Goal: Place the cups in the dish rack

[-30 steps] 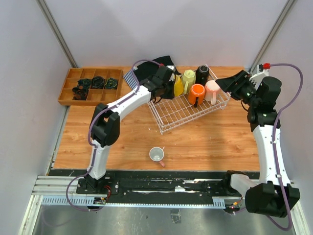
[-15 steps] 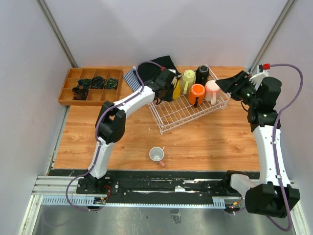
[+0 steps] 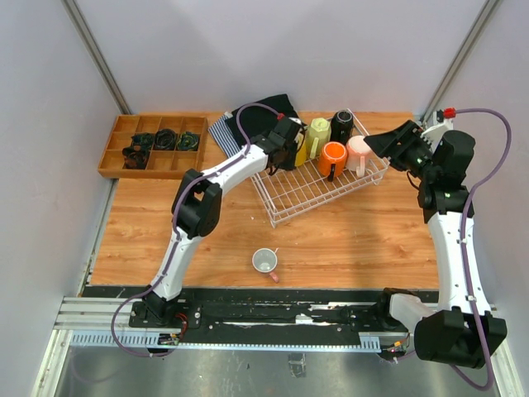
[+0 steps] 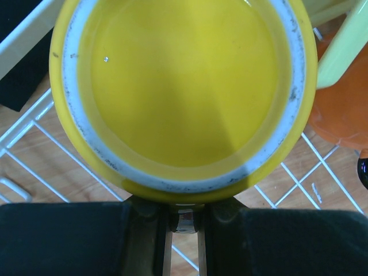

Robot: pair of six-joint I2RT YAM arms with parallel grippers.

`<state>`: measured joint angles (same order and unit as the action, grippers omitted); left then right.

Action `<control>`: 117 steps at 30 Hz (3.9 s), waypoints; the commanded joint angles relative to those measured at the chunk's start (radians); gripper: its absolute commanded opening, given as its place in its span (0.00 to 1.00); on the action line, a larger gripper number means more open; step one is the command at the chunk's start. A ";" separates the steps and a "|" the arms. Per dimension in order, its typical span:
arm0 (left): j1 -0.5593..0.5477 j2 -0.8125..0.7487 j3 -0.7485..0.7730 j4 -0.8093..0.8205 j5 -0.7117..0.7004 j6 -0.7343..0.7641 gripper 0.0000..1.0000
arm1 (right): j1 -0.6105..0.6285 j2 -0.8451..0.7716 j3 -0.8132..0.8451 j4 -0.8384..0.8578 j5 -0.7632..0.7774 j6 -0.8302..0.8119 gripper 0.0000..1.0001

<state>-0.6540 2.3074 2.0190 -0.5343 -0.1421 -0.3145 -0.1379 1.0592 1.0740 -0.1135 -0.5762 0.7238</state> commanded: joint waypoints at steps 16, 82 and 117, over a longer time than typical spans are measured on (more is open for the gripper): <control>0.022 0.100 0.181 -0.010 0.011 0.056 0.04 | -0.019 0.007 0.000 0.000 -0.014 -0.023 0.66; 0.006 -0.203 -0.051 0.014 -0.136 -0.057 0.64 | 0.039 0.011 0.028 -0.161 0.014 -0.073 0.64; 0.281 -1.314 -0.968 0.086 0.357 -0.404 0.77 | 0.986 0.389 0.127 -0.545 0.147 -0.594 0.51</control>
<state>-0.4091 1.0355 1.0851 -0.4950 0.1150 -0.6674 0.7979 1.4139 1.1587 -0.6544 -0.4721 0.1646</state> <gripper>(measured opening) 0.764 0.505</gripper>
